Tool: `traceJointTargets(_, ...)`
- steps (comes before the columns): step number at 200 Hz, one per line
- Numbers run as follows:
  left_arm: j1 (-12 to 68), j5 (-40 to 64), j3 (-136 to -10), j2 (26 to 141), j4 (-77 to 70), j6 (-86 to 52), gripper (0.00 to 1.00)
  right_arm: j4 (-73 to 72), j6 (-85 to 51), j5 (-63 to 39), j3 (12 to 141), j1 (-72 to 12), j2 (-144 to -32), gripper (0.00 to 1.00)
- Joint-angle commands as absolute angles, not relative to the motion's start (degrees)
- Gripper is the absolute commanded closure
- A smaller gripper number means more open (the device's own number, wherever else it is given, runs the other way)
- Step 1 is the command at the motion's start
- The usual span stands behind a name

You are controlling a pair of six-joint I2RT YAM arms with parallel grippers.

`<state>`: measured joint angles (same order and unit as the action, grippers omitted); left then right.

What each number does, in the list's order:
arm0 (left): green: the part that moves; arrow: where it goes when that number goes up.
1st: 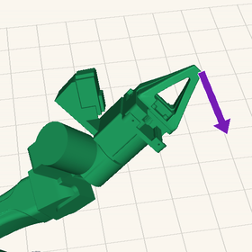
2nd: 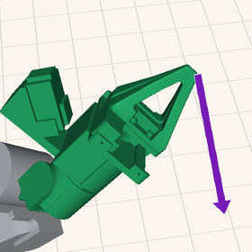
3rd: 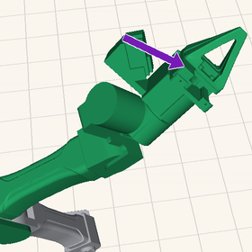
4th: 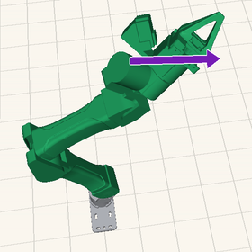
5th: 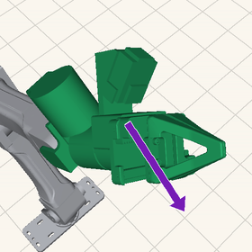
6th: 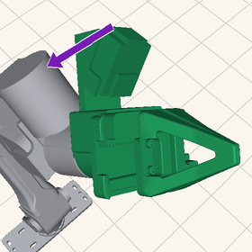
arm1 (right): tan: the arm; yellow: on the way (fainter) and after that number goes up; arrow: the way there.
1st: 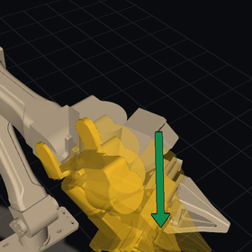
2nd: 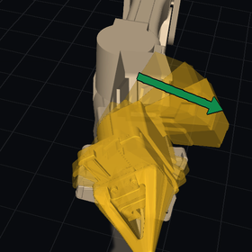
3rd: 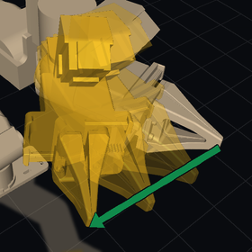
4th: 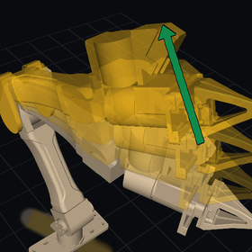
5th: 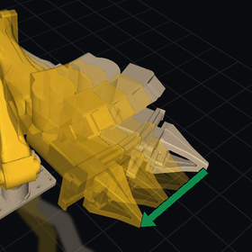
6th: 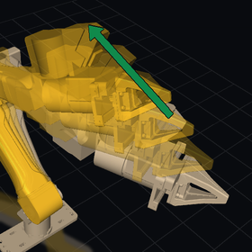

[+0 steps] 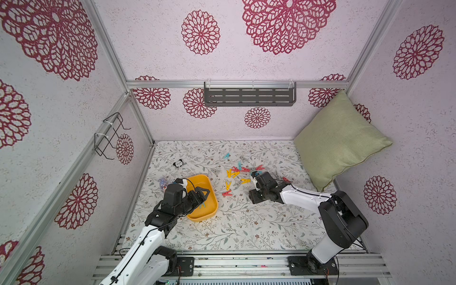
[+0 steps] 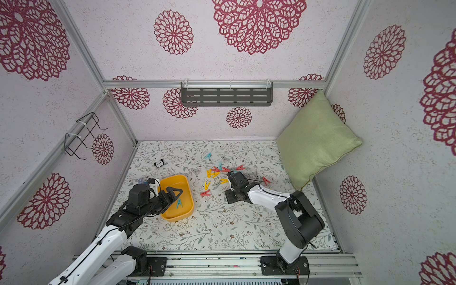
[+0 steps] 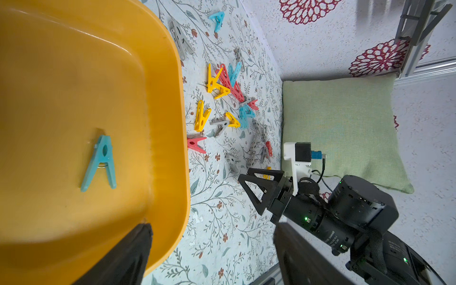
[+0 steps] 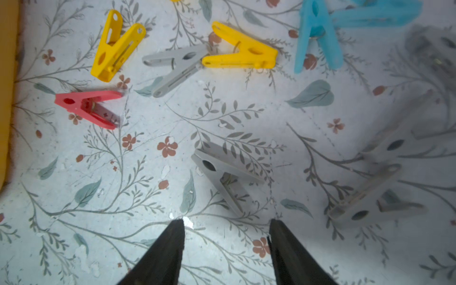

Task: Put the clothespins into the storage box
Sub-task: Place the clothespin in the storage box, then pick up the clothespin from the center of the board.

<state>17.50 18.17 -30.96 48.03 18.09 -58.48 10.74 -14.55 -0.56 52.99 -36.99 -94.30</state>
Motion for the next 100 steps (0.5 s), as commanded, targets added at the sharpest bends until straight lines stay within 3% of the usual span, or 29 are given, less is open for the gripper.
traceJointTargets(1, 18.8, 16.3, -31.9, 48.3, 16.1, -58.8, 0.15, 7.4, -13.4, -2.6, 53.4, -36.7, -95.3, 0.39)
traceJointTargets(77, 19.4, 15.3, -31.3, 47.7, 16.4, -59.0, 0.14, 6.8, -12.5, -1.6, 55.4, -36.6, -99.6, 0.46)
traceJointTargets(100, 19.4, 15.3, -31.2, 47.7, 16.3, -58.9, 0.14, 6.4, -12.4, -2.5, 55.4, -36.6, -100.3, 0.57)
